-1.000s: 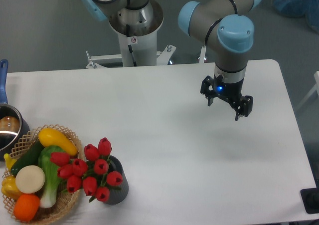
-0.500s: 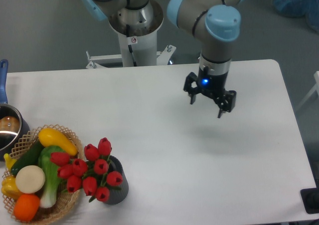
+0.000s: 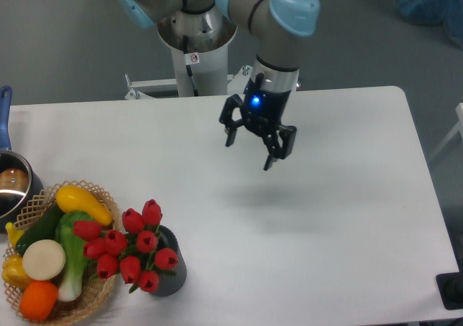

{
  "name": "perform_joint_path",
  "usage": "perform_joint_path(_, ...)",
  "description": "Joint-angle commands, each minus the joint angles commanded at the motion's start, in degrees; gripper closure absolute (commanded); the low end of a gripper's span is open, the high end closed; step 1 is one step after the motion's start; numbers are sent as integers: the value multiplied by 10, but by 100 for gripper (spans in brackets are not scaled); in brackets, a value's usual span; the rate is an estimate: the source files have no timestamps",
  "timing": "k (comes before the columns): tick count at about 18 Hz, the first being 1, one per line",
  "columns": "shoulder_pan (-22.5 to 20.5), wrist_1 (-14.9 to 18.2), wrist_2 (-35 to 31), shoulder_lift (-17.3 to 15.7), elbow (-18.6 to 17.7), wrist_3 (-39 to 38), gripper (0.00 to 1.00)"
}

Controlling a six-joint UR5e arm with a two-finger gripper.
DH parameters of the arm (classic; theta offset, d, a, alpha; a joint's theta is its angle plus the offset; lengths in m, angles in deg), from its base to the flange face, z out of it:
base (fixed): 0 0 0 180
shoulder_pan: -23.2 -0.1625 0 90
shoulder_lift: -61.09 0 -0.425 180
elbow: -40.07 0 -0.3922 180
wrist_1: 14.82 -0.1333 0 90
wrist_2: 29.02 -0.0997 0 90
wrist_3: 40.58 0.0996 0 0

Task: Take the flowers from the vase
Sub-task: 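Move the open gripper toward the red tulips in the grey vase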

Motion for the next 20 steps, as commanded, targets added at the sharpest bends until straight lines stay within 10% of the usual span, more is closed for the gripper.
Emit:
perform_joint_path(10,35,-78,69,54,15,-74,0)
perform_joint_path(20,84,-90,105,156,132,-187,0)
